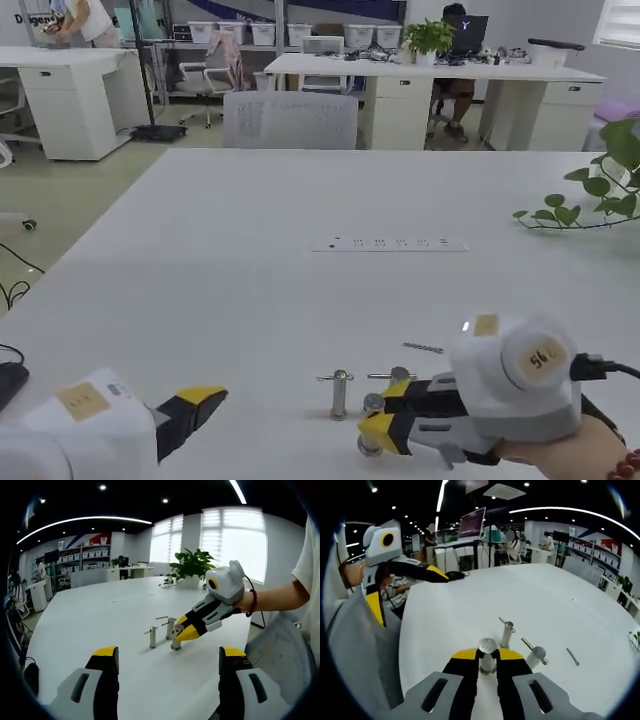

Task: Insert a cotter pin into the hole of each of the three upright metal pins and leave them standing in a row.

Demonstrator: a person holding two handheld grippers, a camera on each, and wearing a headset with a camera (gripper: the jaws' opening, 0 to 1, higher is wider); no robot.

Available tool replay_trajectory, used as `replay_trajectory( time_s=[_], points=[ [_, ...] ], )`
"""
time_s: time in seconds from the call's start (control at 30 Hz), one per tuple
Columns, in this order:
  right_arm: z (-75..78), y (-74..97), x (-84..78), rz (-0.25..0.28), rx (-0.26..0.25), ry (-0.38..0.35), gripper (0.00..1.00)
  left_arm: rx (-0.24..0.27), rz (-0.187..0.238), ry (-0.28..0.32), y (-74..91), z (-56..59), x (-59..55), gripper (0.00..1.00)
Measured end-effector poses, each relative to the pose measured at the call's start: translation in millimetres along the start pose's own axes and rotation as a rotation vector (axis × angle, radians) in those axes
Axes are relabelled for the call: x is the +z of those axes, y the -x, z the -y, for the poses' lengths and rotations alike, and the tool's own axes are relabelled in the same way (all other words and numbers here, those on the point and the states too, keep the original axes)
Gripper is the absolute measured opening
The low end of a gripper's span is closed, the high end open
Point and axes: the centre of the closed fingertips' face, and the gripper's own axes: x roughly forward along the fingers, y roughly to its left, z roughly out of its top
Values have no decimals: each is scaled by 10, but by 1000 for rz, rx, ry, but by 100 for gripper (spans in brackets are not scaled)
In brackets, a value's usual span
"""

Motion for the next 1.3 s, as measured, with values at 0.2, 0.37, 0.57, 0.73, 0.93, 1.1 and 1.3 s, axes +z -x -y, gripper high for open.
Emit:
replay_trajectory(
  time_s=[0.2, 0.37, 0.57, 0.73, 0.93, 1.1, 1.3],
  points=[
    [6, 31, -79, -10, -24, -26, 13, -5, 0, -1, -2, 20, -3, 81],
    [41, 57, -128, -15, -79, -73, 13, -5, 2, 0, 1, 16, -1, 81],
    [66, 79, -194, -26, -151, -102, 13, -11, 3, -1, 1, 32, -4, 81],
    [78, 96, -219, -29, -199, -106, 13, -20, 1, -3, 0, 59, -13, 80],
    [62, 85, -265, -32, -202, -124, 13, -26, -4, -4, 5, 82, -30, 80],
    [49, 86, -300, -29, -202, -135, 13, -25, -1, -1, 18, 74, -29, 80],
    [45, 83, -303, -21, -201, -141, 13, -23, -8, 1, 16, 66, -56, 80]
  ],
)
